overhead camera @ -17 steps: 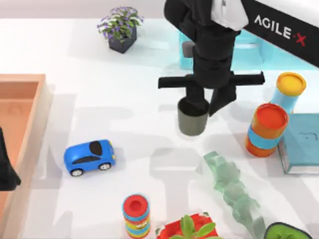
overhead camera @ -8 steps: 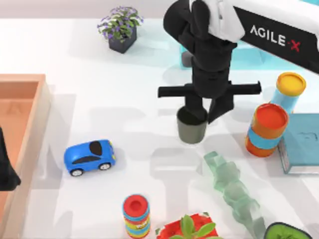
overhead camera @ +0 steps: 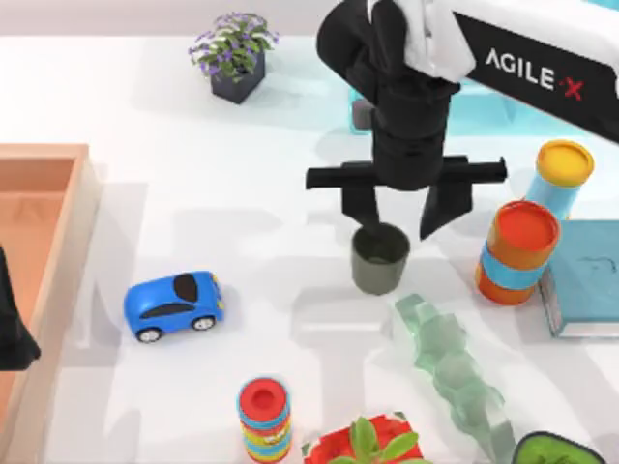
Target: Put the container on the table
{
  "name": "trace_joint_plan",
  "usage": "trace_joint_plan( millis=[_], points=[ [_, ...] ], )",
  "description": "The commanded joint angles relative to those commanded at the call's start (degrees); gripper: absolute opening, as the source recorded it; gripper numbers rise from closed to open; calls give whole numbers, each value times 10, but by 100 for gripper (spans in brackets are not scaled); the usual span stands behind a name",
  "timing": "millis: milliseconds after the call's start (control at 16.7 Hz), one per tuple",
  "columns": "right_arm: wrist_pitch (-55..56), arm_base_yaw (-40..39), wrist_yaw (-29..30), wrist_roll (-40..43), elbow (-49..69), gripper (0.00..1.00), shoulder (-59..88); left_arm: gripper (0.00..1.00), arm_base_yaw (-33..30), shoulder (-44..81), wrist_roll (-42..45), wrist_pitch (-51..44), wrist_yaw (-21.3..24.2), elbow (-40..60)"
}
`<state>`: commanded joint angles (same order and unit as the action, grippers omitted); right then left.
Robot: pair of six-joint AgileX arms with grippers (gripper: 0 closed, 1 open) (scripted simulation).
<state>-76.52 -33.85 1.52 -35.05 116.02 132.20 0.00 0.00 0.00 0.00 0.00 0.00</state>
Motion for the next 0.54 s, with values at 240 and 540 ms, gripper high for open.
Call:
trace_joint_plan(
  millis=[240, 540],
  points=[
    [0, 0, 0, 0, 0, 100, 0, 100, 0, 0, 0, 0, 0, 0],
    [0, 0, 0, 0, 0, 100, 0, 100, 0, 0, 0, 0, 0, 0]
  ],
)
